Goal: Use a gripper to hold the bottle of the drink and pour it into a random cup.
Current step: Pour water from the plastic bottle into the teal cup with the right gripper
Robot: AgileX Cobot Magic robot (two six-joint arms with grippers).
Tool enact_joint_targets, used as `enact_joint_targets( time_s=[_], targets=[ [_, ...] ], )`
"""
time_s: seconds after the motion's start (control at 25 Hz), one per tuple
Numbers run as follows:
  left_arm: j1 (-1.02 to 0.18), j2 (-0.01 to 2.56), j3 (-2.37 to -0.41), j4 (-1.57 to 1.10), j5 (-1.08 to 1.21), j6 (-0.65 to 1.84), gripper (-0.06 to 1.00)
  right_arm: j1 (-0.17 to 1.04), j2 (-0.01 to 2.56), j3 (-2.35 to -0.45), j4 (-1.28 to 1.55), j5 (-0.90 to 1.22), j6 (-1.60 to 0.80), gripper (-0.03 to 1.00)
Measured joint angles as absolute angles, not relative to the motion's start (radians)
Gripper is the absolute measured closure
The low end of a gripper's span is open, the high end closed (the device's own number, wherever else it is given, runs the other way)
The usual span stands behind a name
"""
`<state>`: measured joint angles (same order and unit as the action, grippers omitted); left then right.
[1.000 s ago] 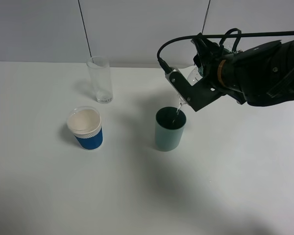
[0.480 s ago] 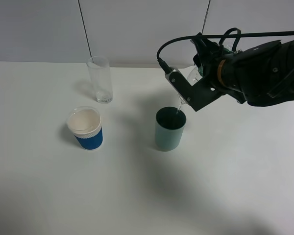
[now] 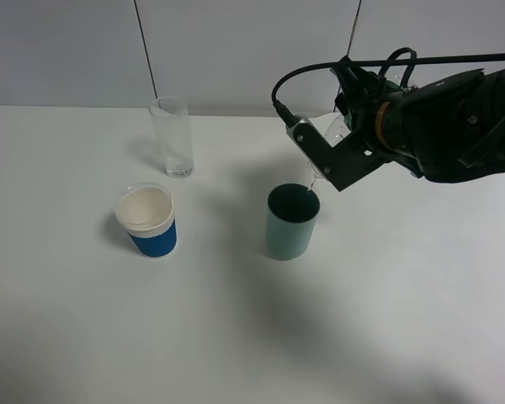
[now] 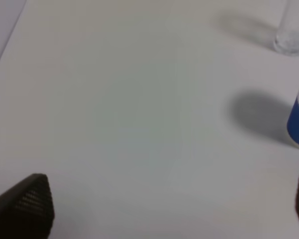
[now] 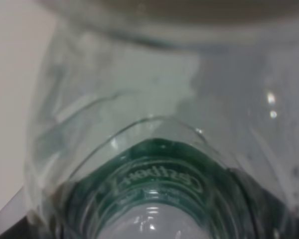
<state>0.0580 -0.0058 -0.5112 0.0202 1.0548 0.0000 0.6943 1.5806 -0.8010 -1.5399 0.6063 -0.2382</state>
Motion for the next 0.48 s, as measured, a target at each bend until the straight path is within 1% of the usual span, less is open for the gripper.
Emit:
enact_joint_targets(
  time_s=[0.48],
  targets=[
    [0.058, -0.006, -0.511, 0.02, 1.055, 0.0, -0.04, 0.712, 1.581, -0.829, -1.532, 0.612, -0.242, 0.42]
  ],
)
